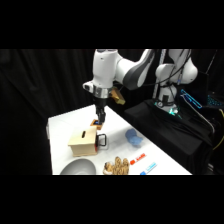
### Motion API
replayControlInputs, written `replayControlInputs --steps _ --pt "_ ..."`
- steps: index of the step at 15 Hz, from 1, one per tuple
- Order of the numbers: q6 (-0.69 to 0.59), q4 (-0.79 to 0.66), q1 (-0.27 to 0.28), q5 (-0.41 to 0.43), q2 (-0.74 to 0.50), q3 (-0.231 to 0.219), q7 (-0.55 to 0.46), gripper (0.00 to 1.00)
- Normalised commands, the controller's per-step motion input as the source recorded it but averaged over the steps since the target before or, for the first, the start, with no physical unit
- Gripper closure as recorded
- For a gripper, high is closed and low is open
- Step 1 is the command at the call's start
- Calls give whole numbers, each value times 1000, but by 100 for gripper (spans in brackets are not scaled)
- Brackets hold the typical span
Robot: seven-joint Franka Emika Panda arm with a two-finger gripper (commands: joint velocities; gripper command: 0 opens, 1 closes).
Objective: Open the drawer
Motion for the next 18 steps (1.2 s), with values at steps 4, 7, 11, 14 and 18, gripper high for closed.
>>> replayControlInputs --steps 4,7,11,14,18 --pt "374 -239 65 -229 -58 -113 338 0" --pt "444 -112 37 -72 141 -113 142 0" --pt "409 11 85 23 249 -163 24 0" --pt "335 46 162 129 190 -202 -53 0" --pt "277 92 215 193 177 -210 -92 0"
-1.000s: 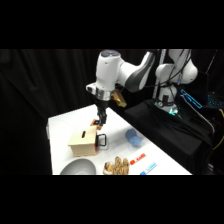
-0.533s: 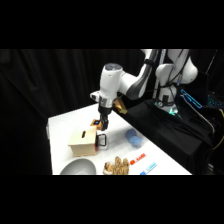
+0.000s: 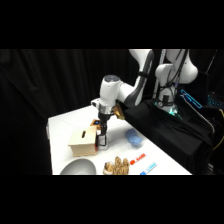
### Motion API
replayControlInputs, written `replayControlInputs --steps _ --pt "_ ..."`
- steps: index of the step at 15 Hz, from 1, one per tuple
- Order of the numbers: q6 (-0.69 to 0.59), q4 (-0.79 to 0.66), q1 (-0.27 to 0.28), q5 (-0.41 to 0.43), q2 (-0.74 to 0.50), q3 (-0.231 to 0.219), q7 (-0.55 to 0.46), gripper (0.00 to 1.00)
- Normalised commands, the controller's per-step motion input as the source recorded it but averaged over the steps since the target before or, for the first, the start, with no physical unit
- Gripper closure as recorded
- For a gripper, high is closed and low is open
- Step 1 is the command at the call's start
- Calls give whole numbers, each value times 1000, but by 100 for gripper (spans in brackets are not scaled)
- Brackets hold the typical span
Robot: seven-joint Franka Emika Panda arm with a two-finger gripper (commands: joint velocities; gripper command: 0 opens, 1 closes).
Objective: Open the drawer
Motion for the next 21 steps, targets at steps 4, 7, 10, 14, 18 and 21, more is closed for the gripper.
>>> replayControlInputs --steps 4,7,10,14,18,21 --pt "281 103 233 207 205 -228 -104 0" --pt "327 71 244 234 206 -241 -136 0" --pt "311 119 168 342 249 -147 -247 0" --pt "234 155 106 402 239 -47 -338 0" --pt "169 63 126 349 117 -38 -330 0" --pt "193 -169 236 246 -54 -128 -238 0"
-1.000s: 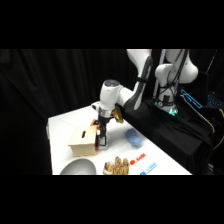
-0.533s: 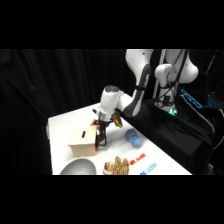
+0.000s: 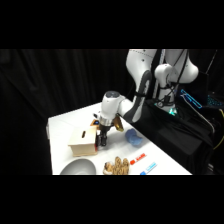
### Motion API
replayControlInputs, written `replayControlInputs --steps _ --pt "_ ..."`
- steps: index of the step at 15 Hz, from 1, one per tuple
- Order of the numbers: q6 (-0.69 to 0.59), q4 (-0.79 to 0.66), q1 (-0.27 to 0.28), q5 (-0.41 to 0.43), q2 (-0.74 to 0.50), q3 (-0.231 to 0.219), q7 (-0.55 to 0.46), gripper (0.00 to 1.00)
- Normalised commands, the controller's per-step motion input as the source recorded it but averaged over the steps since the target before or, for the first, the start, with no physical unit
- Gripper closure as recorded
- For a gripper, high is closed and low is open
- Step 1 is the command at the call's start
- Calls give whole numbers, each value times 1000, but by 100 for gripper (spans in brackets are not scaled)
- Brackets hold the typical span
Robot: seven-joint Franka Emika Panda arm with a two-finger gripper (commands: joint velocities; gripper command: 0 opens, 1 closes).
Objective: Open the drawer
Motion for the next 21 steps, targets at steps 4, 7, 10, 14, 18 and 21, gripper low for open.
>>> replayControlInputs --steps 4,7,10,14,18,21 --pt "274 -375 358 198 -150 -224 -182 0" --pt "273 -439 380 252 -175 -198 -227 0" --pt "250 -448 356 289 -209 -142 -274 0" --pt "181 -454 302 302 -310 -111 -323 0" --pt "-23 -345 265 216 -383 -188 -339 0" --pt "-566 -69 -25 -94 -570 -180 -493 0"
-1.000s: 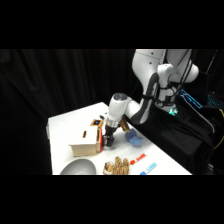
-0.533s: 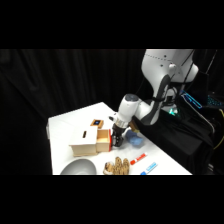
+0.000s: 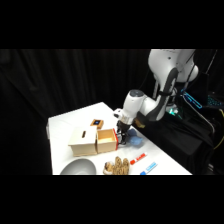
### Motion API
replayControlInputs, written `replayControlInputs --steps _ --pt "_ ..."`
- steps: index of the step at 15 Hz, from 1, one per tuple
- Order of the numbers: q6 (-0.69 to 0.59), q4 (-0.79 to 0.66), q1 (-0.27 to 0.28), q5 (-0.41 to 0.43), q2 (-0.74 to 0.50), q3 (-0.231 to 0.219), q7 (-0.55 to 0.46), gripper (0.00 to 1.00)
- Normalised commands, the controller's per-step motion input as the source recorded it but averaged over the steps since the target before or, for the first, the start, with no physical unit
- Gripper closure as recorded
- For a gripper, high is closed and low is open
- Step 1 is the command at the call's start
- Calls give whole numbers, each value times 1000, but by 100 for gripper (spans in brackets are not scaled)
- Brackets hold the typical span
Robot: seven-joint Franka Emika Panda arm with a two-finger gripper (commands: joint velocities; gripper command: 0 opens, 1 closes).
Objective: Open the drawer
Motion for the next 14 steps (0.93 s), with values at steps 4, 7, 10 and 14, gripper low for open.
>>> replayControlInputs --steps 4,7,10,14 --pt "-900 177 -370 -523 -701 17 -293 0" --pt "-844 213 -792 -263 -635 653 -311 0" --pt "-705 226 -631 104 -400 615 -397 0" --pt "-547 242 -371 154 -234 362 -327 0"
